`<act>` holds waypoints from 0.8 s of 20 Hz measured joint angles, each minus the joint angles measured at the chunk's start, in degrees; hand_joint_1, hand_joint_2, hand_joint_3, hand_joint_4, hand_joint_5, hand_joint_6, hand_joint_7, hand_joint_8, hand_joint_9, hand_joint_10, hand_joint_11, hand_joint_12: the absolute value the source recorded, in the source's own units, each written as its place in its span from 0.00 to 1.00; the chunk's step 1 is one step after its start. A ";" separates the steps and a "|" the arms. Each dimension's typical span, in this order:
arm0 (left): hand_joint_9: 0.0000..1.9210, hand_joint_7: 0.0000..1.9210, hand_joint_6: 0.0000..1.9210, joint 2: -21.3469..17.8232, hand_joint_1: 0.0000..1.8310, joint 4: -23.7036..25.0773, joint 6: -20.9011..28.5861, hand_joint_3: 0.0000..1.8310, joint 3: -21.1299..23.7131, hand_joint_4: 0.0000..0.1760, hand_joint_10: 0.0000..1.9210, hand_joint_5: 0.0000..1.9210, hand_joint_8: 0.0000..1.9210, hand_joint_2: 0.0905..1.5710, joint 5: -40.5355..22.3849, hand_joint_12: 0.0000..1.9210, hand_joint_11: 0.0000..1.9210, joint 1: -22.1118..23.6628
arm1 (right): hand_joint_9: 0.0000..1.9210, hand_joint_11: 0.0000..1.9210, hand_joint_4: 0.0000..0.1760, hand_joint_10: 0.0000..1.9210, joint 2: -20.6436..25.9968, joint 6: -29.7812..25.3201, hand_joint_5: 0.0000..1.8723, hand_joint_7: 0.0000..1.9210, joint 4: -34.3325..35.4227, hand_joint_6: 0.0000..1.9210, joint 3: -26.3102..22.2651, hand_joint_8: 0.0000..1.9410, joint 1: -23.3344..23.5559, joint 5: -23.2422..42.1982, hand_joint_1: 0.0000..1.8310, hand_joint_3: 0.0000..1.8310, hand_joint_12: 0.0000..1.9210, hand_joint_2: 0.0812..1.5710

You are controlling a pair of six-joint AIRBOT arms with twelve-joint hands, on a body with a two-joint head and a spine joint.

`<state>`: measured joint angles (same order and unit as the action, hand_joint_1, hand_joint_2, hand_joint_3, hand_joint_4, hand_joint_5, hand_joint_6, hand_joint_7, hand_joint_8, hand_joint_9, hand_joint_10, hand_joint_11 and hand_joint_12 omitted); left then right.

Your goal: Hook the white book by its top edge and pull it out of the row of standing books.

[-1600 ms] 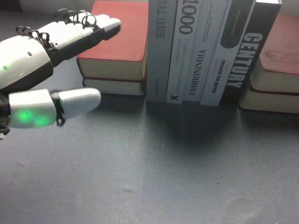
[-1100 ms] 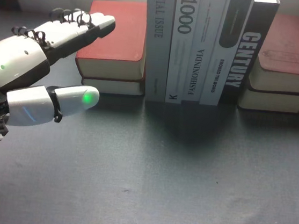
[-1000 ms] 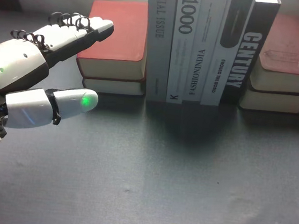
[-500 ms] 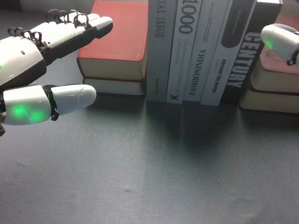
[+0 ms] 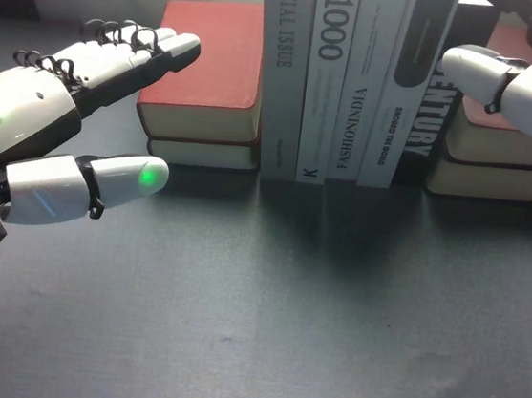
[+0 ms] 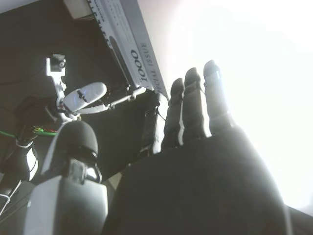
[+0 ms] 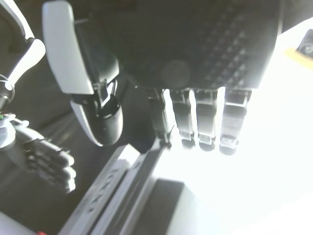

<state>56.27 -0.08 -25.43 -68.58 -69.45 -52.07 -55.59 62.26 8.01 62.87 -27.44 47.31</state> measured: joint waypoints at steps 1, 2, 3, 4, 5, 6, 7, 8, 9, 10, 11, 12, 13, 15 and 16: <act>0.00 0.00 0.00 0.00 0.12 -0.11 0.00 0.00 0.02 0.57 0.00 0.00 0.00 0.82 0.02 0.00 0.00 -0.07 | 0.00 0.00 0.00 0.00 0.00 0.00 0.19 0.00 0.02 0.04 0.00 0.00 0.00 0.17 0.09 0.00 0.00 0.93; 0.00 0.00 0.00 0.00 0.12 -0.37 0.02 0.00 0.02 0.58 0.00 0.00 0.00 0.82 -0.37 0.00 0.00 -0.48 | 0.00 0.00 0.00 0.00 0.00 0.00 0.24 0.00 0.07 0.05 0.00 0.00 0.02 0.44 0.11 0.00 0.00 0.93; 0.00 0.00 0.00 0.00 0.11 -0.48 0.04 0.00 0.02 0.57 0.00 0.00 0.00 0.82 -0.39 0.00 0.00 -0.79 | 0.00 0.00 0.00 0.00 0.13 -0.02 0.26 0.00 0.07 0.06 -0.15 0.00 0.00 0.68 0.10 0.00 0.00 0.94; 0.00 0.00 0.00 0.00 0.11 -0.59 0.07 0.00 0.02 0.59 0.00 0.00 0.00 0.82 -0.46 0.00 0.00 -0.96 | 0.00 0.00 0.00 0.00 0.55 0.00 0.27 0.00 0.28 0.07 -0.83 0.00 0.02 1.31 0.10 0.00 0.00 0.94; 0.00 0.00 0.00 0.00 0.11 -0.68 0.09 0.00 0.02 0.70 0.00 0.00 0.00 0.82 -0.39 0.00 0.00 -0.96 | 0.00 0.00 0.00 0.00 1.01 0.04 0.28 0.00 0.09 0.07 -1.75 0.00 0.02 1.97 0.10 0.01 0.00 0.94; 0.00 0.00 0.00 0.00 0.10 -0.98 0.17 0.00 0.02 0.69 0.00 0.00 0.00 0.82 -0.55 0.00 0.00 -0.98 | 0.00 0.00 0.00 0.00 1.62 0.02 0.29 0.00 -0.57 0.08 -3.02 0.00 -0.02 2.75 0.12 0.00 0.00 0.95; 0.00 0.00 0.00 0.00 0.09 -1.14 0.17 0.00 0.02 0.70 0.00 0.00 0.00 0.82 -0.79 0.00 0.00 -1.14 | 0.00 0.00 0.00 0.00 2.14 0.02 0.29 0.00 -1.29 0.09 -3.96 0.00 -0.74 3.63 0.11 0.00 0.00 0.95; 0.00 0.00 0.00 0.00 0.07 -1.40 0.20 0.00 0.17 0.74 0.00 0.00 0.00 0.82 -1.14 0.00 0.00 -1.53 | 0.00 0.00 0.00 0.00 3.04 -0.28 0.27 0.00 -2.49 0.14 -5.20 0.00 -2.12 5.42 0.11 0.00 0.00 0.95; 0.00 0.00 0.00 -0.02 0.07 -1.68 0.20 0.00 0.20 0.73 0.00 0.00 0.00 0.83 -1.29 0.00 0.00 -1.81 | 0.00 0.00 0.00 0.00 3.65 -0.85 0.24 0.00 -3.19 0.21 -5.88 0.00 -3.08 6.54 0.10 0.00 0.00 0.94; 0.00 0.00 0.00 -0.02 0.08 -1.99 0.20 0.00 0.20 0.67 0.00 0.00 0.00 0.82 -1.22 0.00 0.00 -2.10 | 0.00 0.00 0.00 0.00 4.70 -2.29 0.22 0.00 -4.09 0.29 -6.82 0.00 -4.81 8.17 0.09 0.00 0.00 0.94; 0.00 0.00 0.00 -0.11 0.09 -2.47 0.20 0.00 0.48 0.63 0.00 0.00 0.00 0.82 -1.38 0.00 0.00 -2.34 | 0.00 0.00 0.00 0.00 5.49 -3.63 0.21 0.00 -4.46 0.31 -7.56 0.00 -6.51 10.19 0.08 0.00 0.00 0.94; 0.00 0.00 0.00 -0.13 0.10 -2.80 0.20 0.00 0.57 0.60 0.00 0.00 0.00 0.82 -1.70 0.00 0.00 -2.51 | 0.00 0.00 0.00 0.00 6.27 -4.46 0.20 0.00 -4.87 0.31 -8.26 0.00 -8.17 12.33 0.07 0.00 0.00 0.95; 0.00 0.00 0.00 -0.13 0.10 -2.80 0.20 0.00 0.57 0.56 0.00 0.00 0.00 0.82 -1.84 0.00 0.00 -2.54 | 0.00 0.00 0.00 0.00 6.69 -5.53 0.22 0.00 -5.33 0.28 -8.66 0.00 -9.42 13.53 0.09 0.00 0.00 0.94; 0.00 0.00 0.00 -0.63 0.10 -3.04 0.22 0.00 0.90 0.52 0.00 0.00 0.00 0.82 -2.51 0.00 0.00 -3.34 | 0.00 0.00 0.00 0.00 7.10 -8.57 0.24 0.00 -6.73 0.19 -9.97 0.00 -13.42 17.16 0.10 0.00 0.00 0.93; 0.00 0.00 0.00 -0.74 0.11 -3.32 0.22 0.00 0.92 0.53 0.00 0.00 0.00 0.82 -2.56 0.00 0.00 -3.34 | 0.00 0.00 0.00 0.00 7.32 -9.62 0.25 0.00 -7.50 0.18 -10.45 0.00 -14.73 17.94 0.08 0.00 0.00 0.93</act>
<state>55.53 -3.40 -25.21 -67.66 -72.01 -55.42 -48.27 52.64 0.51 52.42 -42.17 65.25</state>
